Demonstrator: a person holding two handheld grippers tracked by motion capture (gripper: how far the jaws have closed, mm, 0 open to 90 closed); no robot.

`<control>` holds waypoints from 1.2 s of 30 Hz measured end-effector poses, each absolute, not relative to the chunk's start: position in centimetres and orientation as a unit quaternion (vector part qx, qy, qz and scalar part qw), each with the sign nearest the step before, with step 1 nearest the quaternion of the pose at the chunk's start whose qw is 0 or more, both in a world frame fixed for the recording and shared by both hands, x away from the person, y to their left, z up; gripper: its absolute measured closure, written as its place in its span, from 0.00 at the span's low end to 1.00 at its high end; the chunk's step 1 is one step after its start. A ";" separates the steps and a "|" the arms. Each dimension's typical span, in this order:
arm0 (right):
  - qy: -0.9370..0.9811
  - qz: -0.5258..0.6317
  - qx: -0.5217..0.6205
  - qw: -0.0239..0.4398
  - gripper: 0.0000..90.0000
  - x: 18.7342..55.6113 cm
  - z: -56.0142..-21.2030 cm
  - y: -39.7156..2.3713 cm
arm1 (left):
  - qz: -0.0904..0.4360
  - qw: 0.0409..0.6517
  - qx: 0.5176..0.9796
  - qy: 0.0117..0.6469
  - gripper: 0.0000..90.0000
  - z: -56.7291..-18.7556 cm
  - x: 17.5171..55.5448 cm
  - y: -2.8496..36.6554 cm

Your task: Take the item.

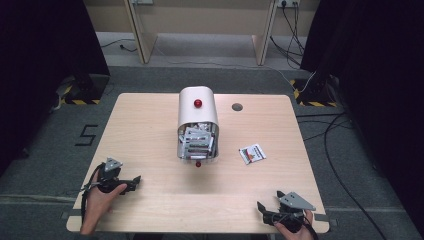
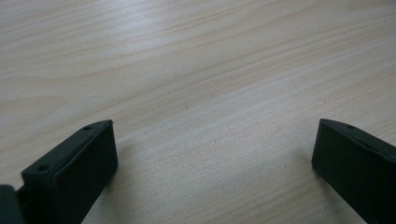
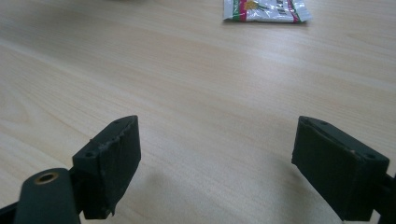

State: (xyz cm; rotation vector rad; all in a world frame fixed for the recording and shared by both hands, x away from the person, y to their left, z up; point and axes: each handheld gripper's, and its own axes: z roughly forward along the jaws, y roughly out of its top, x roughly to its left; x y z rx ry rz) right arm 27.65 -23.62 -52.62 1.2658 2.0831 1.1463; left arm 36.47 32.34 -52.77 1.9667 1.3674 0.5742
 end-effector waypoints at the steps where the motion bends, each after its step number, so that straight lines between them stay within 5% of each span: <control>1: 0.755 0.415 0.456 0.224 0.18 27.6 -52.7 -23.7 | 0.220 0.333 0.753 0.523 0.00 -52.8 36.5 32.3; 36: 0.738 0.441 0.435 0.268 0.18 24.4 -54.7 -24.7 | 0.220 0.333 0.753 0.523 0.00 -52.8 36.4 32.4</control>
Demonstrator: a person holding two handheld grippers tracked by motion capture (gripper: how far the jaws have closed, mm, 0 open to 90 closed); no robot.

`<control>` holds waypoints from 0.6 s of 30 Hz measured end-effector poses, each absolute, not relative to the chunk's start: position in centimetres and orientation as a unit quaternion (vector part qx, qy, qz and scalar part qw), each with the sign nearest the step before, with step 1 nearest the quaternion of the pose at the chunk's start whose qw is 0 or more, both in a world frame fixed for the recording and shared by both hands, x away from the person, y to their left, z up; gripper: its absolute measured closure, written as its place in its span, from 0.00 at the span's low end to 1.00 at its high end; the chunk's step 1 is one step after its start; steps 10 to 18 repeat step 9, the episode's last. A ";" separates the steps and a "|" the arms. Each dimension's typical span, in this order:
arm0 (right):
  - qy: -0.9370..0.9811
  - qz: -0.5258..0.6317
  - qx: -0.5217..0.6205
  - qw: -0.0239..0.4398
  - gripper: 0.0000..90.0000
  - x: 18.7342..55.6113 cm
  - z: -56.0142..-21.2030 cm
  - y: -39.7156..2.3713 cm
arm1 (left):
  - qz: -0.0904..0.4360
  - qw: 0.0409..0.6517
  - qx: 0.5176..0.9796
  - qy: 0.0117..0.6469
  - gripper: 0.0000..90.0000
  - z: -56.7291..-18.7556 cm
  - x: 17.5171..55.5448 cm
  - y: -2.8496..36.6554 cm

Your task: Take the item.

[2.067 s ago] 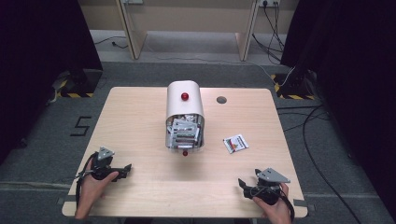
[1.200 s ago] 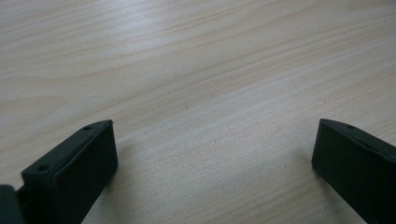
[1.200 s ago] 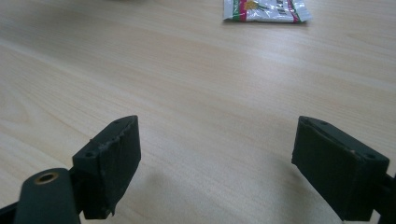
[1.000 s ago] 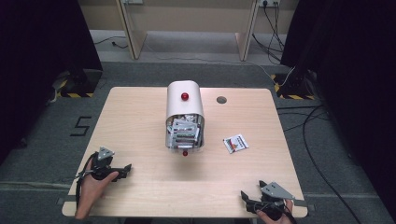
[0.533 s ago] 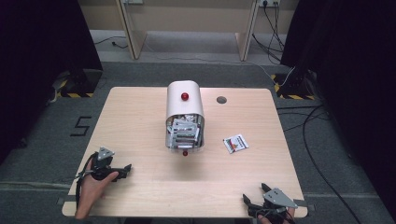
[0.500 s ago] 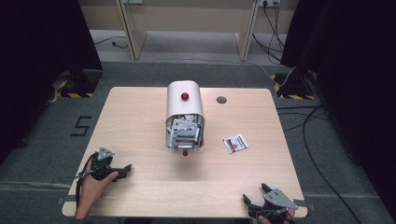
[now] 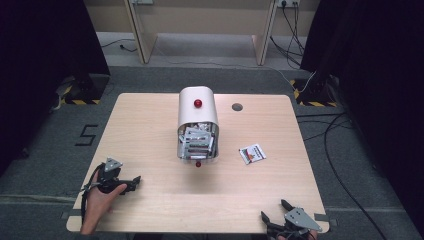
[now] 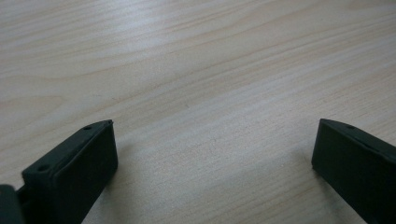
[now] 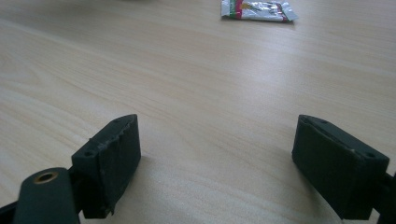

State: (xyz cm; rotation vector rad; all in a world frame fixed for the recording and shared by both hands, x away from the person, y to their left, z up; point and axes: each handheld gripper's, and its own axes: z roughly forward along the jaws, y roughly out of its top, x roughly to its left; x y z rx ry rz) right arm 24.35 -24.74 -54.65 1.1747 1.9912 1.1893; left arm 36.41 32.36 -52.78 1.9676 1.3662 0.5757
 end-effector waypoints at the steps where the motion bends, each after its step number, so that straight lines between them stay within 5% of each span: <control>1: 0.738 0.442 0.434 0.268 0.18 24.3 -54.7 -24.8 | 0.220 0.332 0.753 0.523 0.00 -52.8 36.4 32.4; 18: 0.736 0.443 0.435 0.269 0.18 24.4 -54.7 -24.7 | 0.220 0.333 0.753 0.523 0.00 -52.8 36.4 32.4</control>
